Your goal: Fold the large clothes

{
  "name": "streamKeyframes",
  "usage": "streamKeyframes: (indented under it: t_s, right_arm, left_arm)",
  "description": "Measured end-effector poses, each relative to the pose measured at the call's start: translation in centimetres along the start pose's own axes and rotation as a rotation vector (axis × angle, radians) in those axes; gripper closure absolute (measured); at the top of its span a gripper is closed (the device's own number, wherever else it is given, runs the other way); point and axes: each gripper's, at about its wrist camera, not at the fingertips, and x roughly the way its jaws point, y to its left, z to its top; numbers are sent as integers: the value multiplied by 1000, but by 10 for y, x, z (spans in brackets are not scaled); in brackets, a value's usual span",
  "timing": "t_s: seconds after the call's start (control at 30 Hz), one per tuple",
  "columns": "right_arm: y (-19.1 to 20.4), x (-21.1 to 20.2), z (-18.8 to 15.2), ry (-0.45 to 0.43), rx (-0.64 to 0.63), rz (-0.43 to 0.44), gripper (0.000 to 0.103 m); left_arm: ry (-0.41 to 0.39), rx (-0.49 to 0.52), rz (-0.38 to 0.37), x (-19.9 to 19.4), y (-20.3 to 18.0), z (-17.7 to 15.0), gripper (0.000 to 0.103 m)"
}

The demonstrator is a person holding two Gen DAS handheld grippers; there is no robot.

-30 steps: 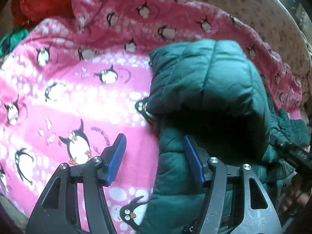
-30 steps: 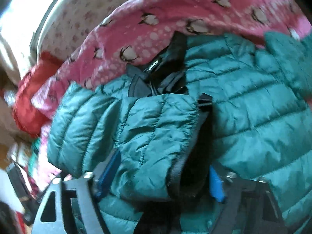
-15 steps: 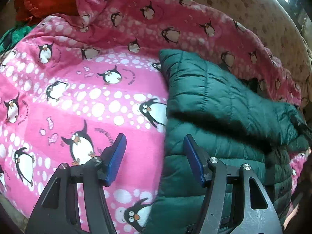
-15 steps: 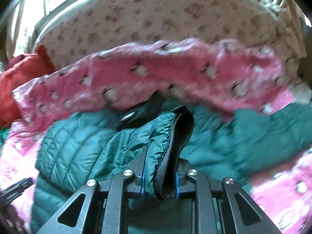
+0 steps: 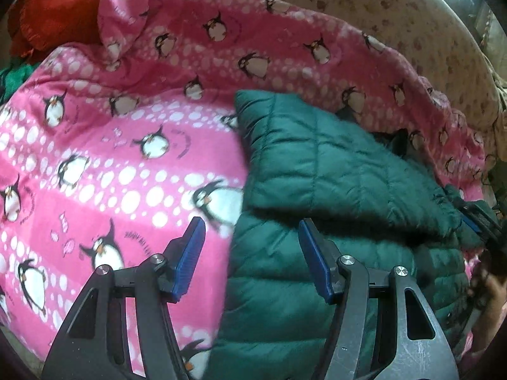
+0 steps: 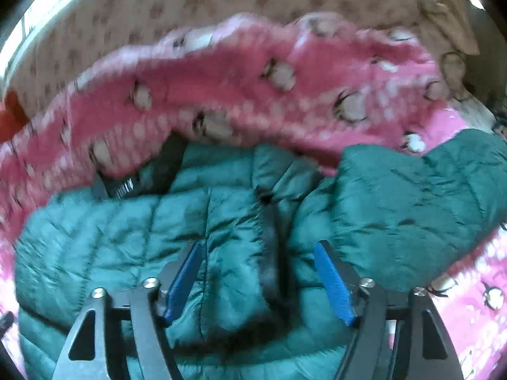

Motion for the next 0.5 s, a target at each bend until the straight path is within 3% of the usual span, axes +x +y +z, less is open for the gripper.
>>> streamKeyframes:
  t_s: [0.13, 0.23, 0.37, 0.5]
  right_arm:
    - [25, -35, 4, -34, -49, 118, 32]
    - [64, -38, 8, -6, -138, 179, 32]
    - [119, -21, 5, 34, -264, 183, 32]
    - [133, 13, -3, 82, -265, 170, 32]
  left_arm:
    - [-23, 16, -9, 7, -20, 12, 42]
    - [-28, 37, 7, 17, -36, 21, 42]
    - [-32, 64, 32, 35, -52, 28, 42]
    - [-32, 102, 77, 50, -59, 31, 42]
